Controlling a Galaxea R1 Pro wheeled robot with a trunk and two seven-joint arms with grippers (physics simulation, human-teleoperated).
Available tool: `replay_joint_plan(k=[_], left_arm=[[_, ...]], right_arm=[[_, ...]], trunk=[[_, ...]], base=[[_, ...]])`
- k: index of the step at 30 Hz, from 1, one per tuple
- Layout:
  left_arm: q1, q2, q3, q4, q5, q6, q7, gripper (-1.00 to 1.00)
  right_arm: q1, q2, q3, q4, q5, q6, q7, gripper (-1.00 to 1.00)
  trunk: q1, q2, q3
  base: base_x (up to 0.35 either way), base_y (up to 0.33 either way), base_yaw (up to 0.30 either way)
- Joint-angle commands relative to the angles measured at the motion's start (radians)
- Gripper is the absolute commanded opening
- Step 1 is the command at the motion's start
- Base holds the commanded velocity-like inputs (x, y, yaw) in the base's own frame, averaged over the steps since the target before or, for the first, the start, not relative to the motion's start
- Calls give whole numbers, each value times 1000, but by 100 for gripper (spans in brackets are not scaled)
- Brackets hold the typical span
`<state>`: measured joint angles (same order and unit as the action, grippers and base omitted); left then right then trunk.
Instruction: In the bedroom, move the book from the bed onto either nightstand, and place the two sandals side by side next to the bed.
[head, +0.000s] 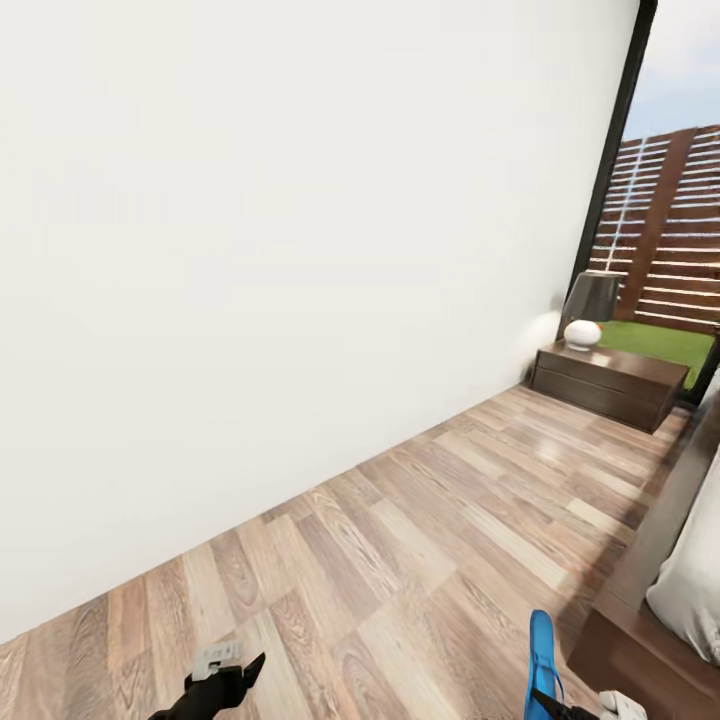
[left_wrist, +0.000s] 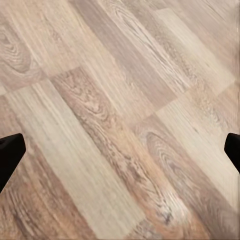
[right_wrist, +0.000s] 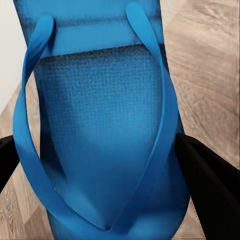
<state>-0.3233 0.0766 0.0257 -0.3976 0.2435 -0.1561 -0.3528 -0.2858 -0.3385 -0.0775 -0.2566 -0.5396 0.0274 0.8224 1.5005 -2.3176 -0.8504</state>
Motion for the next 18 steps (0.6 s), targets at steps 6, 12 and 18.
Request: replay_joint_plan(k=[6, 12, 18], left_arm=[[0, 2, 5, 75, 8, -4, -8, 100], [0, -2, 3, 118, 9, -28, -9, 100], [0, -21, 4, 132, 10, -45, -9, 100]], right_arm=[[-1, 0, -8, 47, -1, 2, 6, -100], [-1, 0, -8, 81, -2, 2, 5, -100], [-1, 0, -8, 83, -2, 2, 5, -100]], trunk=[[0, 0, 5], [0, 0, 11], [0, 0, 17]], base=[[0, 0, -267], [0, 0, -263], [0, 0, -263]])
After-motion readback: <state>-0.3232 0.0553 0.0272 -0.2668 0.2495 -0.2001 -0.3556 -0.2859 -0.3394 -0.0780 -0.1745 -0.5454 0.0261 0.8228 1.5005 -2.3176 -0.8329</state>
